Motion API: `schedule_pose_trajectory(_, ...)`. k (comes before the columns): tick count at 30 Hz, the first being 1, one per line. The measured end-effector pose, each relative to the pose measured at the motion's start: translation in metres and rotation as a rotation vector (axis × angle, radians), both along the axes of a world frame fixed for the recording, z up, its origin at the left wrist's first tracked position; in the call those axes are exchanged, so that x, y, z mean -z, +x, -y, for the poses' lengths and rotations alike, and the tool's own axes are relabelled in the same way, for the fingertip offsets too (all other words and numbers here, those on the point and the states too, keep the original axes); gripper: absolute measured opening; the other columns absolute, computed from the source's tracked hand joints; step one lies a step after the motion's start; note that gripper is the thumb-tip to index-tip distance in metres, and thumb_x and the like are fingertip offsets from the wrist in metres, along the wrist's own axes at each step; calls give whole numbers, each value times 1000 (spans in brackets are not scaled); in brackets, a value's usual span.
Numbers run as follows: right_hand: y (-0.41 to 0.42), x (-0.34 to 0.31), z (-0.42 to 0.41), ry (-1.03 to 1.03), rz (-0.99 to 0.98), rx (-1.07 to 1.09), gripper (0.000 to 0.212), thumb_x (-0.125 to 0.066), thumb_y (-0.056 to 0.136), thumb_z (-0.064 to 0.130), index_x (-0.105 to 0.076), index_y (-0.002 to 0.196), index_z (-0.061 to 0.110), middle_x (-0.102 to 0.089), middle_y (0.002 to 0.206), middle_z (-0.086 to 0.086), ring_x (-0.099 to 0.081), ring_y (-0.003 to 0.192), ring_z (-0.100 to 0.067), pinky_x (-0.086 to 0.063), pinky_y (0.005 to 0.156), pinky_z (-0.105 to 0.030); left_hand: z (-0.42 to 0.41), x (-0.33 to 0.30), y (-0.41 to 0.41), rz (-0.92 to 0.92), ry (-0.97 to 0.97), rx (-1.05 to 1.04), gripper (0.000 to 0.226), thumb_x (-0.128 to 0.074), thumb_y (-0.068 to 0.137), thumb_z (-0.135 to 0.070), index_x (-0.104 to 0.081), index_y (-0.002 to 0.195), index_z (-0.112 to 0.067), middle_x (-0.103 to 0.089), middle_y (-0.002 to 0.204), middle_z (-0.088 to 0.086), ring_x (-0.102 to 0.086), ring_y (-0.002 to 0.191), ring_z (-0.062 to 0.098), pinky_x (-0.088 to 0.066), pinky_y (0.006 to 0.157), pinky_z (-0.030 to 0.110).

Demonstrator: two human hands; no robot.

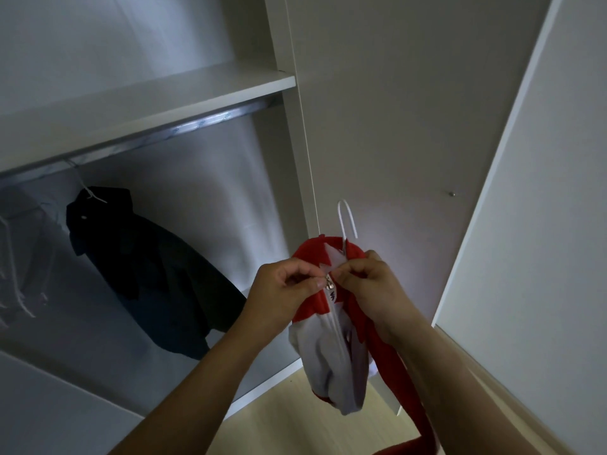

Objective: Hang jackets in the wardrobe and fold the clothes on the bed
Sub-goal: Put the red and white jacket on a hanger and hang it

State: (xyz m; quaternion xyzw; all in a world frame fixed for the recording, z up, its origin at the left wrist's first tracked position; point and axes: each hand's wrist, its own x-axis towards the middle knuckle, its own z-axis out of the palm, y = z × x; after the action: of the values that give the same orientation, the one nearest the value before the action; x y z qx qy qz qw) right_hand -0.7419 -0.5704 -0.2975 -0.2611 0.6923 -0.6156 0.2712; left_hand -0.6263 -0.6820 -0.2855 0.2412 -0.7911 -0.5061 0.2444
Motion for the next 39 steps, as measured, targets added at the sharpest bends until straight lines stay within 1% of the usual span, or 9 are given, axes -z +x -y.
schedule_pose_trajectory(6,0,-1,11,-119,150,154,20,-66,90,16,-73,71,17,-50,105,-7,-60,100,-25,-52,94,-42,-11,15,2,15,-527,-180,9,-68,89,-23,-65,81,-26,-54,87,-18,-52,89,2,-46,80,23)
schedule_pose_trajectory(11,10,-3,21,-102,114,198,25,-66,91,18,-68,66,21,-48,109,-8,-60,95,-20,-54,90,-43,-11,23,8,-9,-951,-85,17,-53,92,-22,-65,80,-17,-52,84,-10,-38,83,4,-33,77,15)
schedule_pose_trajectory(15,20,-3,31,-105,122,211,25,-66,91,17,-65,67,25,-49,112,-7,-58,96,-17,-53,86,-34,-3,18,16,55,-1194,-32,16,-54,87,-18,-65,75,-15,-57,75,-2,-49,74,13,-43,70,25)
schedule_pose_trajectory(17,20,-4,32,-100,125,186,25,-64,92,18,-66,68,25,-49,111,-5,-57,99,-18,-51,81,-27,-3,17,17,93,-1092,2,13,-56,88,-17,-64,77,-17,-55,79,-8,-48,77,7,-42,73,19)
schedule_pose_trajectory(20,14,-8,29,-100,157,103,22,-66,91,20,-71,69,23,-49,112,-5,-60,100,-19,-53,86,-31,5,5,16,130,-512,-4,12,-63,93,-22,-59,82,-23,-51,87,-19,-48,90,-2,-38,77,7)
schedule_pose_trajectory(24,9,-16,28,-78,150,16,22,-67,89,26,-75,69,26,-50,113,-5,-61,103,-23,-53,96,-40,28,-10,8,19,181,-136,7,-55,97,-17,-61,100,-19,-62,104,-7,-58,99,4,-42,76,10)
schedule_pose_trajectory(30,6,-22,26,-38,38,-24,17,-61,93,26,-72,81,23,-48,109,-3,-58,96,-12,-51,88,-25,45,-17,4,215,93,86,15,-56,98,-21,-70,97,-16,-71,96,-2,-67,94,11,-54,86,22)
schedule_pose_trajectory(35,2,-16,25,3,30,-60,26,-59,94,30,-75,76,22,-52,114,-6,-63,99,-23,-53,93,-37,27,-12,10,196,-221,-121,13,-61,94,-31,-52,86,-28,-59,88,-10,-60,83,7,-48,70,15)
schedule_pose_trajectory(39,-1,-12,25,-60,133,-119,27,-55,97,19,-75,87,3,-68,98,-26,-68,89,-40,-55,89,-49,7,3,11,290,-246,-25,18,-58,94,-43,-62,91,-26,-62,80,-11,-59,71,6,-50,63,22)
